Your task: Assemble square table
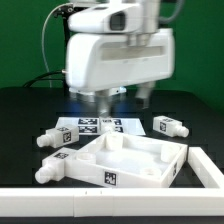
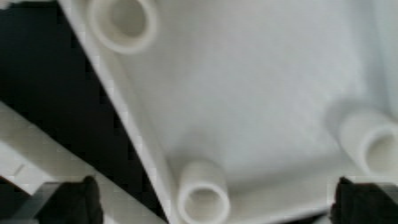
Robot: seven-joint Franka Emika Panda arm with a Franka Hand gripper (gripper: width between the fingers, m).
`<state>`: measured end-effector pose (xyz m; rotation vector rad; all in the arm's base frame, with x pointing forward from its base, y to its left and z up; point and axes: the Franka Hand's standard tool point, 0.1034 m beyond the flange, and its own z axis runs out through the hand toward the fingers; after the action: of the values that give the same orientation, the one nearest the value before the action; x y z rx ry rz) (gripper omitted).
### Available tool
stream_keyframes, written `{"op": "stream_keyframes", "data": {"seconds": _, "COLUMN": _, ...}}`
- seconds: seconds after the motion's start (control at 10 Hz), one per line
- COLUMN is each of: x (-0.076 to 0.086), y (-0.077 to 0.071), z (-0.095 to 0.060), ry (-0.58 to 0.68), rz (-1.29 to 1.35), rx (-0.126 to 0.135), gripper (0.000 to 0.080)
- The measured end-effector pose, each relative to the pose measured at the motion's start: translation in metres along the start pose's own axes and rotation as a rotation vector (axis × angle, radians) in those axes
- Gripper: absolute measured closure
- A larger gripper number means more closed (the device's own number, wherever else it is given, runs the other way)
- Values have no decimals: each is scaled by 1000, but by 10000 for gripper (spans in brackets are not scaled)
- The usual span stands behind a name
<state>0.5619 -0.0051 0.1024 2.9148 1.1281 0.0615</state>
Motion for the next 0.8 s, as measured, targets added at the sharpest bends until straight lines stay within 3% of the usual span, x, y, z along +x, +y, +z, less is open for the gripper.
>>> {"op": "stream_keyframes", "data": {"seconds": 0.2, "x": 6, "y": -5, "z": -1, "ry": 2, "rz": 16, "rx": 3, "gripper": 150}}
{"op": "stream_keyframes", "data": {"seconds": 0.5, "x": 2, "y": -2, "z": 2, "ry": 12, "rz": 55, "rx": -3, "gripper": 150}}
{"op": "stream_keyframes", "data": {"seconds": 0.6, "x": -10, "y": 3, "z": 10, "ry": 63, "rz": 225, "rx": -34, "gripper": 150}}
{"op": "stream_keyframes", "data": {"seconds": 0.7, "x": -30, "y": 6, "z": 21, "ry": 58, "rz": 282, "rx": -33, "gripper": 150}}
{"op": "stream_keyframes", "data": {"seconds": 0.8, "x": -40, "y": 15, "z": 24, "ry": 52, "rz": 325, "rx": -32, "gripper": 150}}
